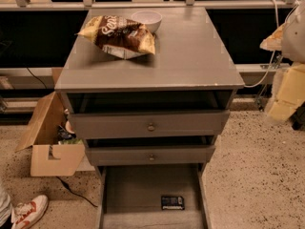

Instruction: Pick rxbar blueberry from bottom drawer and place on counter

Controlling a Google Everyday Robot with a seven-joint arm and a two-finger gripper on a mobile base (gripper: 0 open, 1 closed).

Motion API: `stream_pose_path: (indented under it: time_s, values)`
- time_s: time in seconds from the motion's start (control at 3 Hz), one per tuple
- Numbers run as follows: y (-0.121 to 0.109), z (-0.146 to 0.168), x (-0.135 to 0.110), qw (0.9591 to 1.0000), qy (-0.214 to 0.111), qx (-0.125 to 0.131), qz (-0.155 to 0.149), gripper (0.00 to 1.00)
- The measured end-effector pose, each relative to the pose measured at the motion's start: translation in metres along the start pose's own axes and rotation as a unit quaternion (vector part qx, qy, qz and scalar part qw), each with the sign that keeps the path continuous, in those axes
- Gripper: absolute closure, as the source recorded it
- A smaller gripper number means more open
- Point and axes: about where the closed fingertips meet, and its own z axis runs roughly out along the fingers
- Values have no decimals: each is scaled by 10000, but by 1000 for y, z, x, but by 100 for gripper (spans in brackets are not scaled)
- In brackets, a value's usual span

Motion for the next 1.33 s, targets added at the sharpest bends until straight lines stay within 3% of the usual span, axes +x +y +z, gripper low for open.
stream_pose_path:
  time_s: [0.33, 0.67, 1.0, 1.33]
  values:
    - [0, 3, 0, 10000, -32, -16, 27, 0]
    - [14, 42, 3, 9994, -205, -276, 87, 0]
    - [46, 117, 0, 9963, -605, -615, 29, 0]
    - [81, 201, -4, 9880, -1123, -1059, 30, 0]
